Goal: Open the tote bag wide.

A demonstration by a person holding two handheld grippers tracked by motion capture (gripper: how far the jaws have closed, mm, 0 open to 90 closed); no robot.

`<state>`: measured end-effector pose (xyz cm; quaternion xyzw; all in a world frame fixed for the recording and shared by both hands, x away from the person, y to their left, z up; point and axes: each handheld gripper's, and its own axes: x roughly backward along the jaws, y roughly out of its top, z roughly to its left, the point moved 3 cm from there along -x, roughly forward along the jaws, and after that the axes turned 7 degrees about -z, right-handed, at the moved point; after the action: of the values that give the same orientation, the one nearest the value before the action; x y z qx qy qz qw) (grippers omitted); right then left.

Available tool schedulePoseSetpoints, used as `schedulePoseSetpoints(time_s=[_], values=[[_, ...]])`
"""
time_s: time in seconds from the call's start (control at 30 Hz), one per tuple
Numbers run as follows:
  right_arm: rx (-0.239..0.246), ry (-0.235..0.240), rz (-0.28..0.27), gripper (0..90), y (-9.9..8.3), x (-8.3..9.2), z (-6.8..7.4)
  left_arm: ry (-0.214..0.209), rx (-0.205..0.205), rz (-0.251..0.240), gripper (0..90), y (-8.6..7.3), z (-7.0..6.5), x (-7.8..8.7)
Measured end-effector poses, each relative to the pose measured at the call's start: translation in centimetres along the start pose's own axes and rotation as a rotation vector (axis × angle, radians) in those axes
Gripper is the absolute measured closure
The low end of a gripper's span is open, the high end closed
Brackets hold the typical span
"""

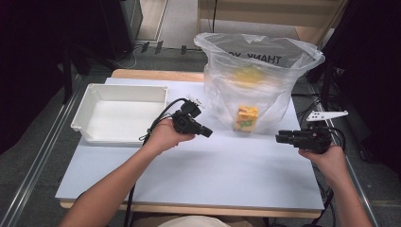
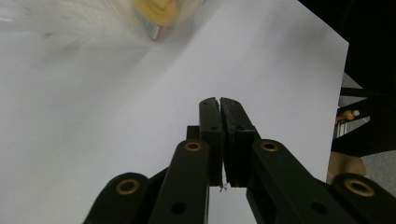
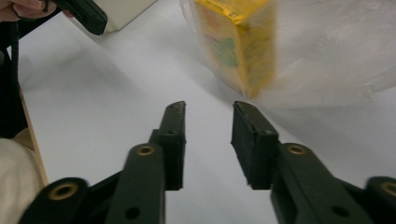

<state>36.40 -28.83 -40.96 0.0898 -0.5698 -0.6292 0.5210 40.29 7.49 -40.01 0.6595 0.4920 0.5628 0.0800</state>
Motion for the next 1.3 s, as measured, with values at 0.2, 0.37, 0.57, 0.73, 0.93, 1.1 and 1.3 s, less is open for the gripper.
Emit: schedulePoseSetpoints(time_s=[0.2, 0.37, 0.57, 0.73, 0.93, 1.1, 1.3], values=[[-0.007, 0.000, 0.035, 90.0, 0.8, 1.1, -1.5, 0.001, -0.004, 0.007, 90.0, 0.9, -0.2, -0.1], [-0.009, -0.017, 0.041, 90.0, 2.3, 2.2, -2.4, 0.047, -0.004, 0.003, 90.0, 1.8, -0.6, -0.2], [0.014, -0.023, 0.060, 90.0, 4.8, 3.2, -3.4, 0.043, -0.035, -0.019, 90.0, 3.5, -1.2, 0.5], [0.034, -0.046, 0.071, 90.0, 7.2, 3.9, -3.4, 0.023, -0.056, -0.036, 90.0, 5.4, -1.5, 1.4], [0.045, -0.043, 0.050, 90.0, 9.4, 4.9, -3.5, 0.022, -0.090, -0.051, 90.0, 7.5, -1.7, 2.4], [0.041, -0.036, 0.014, 90.0, 12.1, 5.7, -3.5, 0.025, -0.118, -0.078, 90.0, 10.6, -2.1, 3.7], [0.055, -0.052, -0.016, 90.0, 14.7, 6.3, -3.3, 0.045, -0.133, -0.093, 90.0, 13.2, -2.3, 4.2]])
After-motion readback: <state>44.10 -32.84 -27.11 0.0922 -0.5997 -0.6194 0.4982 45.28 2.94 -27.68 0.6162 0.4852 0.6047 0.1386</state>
